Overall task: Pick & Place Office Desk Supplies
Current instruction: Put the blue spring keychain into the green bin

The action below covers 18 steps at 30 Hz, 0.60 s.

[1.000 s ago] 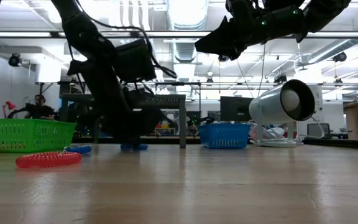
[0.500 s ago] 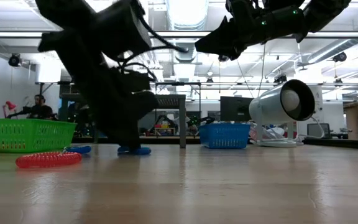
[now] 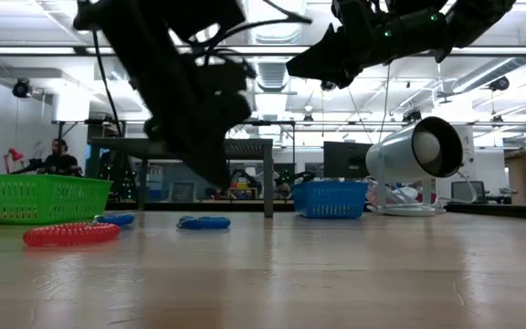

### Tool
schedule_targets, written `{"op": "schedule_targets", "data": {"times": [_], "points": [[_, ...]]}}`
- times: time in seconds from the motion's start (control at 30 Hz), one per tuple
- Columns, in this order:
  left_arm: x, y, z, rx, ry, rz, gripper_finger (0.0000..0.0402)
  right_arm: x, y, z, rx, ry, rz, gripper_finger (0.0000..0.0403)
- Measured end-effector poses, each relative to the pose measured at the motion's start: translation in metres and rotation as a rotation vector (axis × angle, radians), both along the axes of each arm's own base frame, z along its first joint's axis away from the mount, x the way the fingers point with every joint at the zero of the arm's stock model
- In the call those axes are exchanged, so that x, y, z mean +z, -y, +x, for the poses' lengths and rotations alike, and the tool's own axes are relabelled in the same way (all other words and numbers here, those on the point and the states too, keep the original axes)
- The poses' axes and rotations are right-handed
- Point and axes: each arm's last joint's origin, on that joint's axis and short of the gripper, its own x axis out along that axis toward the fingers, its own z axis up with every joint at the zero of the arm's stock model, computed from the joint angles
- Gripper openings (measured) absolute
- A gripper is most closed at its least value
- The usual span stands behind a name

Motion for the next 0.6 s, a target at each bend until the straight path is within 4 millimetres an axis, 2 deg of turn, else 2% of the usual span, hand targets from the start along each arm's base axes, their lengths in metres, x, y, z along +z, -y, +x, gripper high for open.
{"op": "schedule_targets", "data": {"times": [0.27, 0.6], "points": [[0.028, 0.002, 0.015, 0.016, 0.059, 0.083, 0.0118, 0.000, 0.000, 0.000, 0.000, 0.000, 0.000, 0.0127], [0.042, 0.002, 0.004, 0.002, 0.055, 0.055, 0.0118, 0.000, 0.000, 0.000, 0.000, 0.000, 0.000, 0.0127]]}}
